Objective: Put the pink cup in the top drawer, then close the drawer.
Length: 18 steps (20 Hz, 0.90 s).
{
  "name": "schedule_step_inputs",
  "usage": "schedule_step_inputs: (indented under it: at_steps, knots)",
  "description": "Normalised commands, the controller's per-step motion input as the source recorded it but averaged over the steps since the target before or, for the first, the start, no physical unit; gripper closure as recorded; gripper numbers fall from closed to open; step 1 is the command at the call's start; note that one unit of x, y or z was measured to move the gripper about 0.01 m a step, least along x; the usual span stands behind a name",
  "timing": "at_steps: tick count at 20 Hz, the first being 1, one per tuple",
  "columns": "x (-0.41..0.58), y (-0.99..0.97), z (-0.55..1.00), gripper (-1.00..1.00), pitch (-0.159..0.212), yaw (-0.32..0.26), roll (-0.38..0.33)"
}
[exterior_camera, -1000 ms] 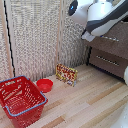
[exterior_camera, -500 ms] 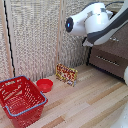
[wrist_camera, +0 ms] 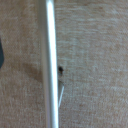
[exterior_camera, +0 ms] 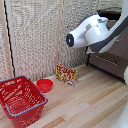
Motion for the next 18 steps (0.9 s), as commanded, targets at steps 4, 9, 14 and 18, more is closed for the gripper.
schedule_step_inputs:
  at_steps: [4,9,14,18]
  knots:
    - [0.176,-0.61,0.27,-1.00,0.190,0.061,0.084]
    - [0.230,-0.69,0.58,-1.00,0.075,0.002,0.148]
    - [0.147,-0.17,0.12,1.00,0.012,0.004,0.042]
    - [0.000,-0.02,0.00,1.00,0.000,0.000,0.003]
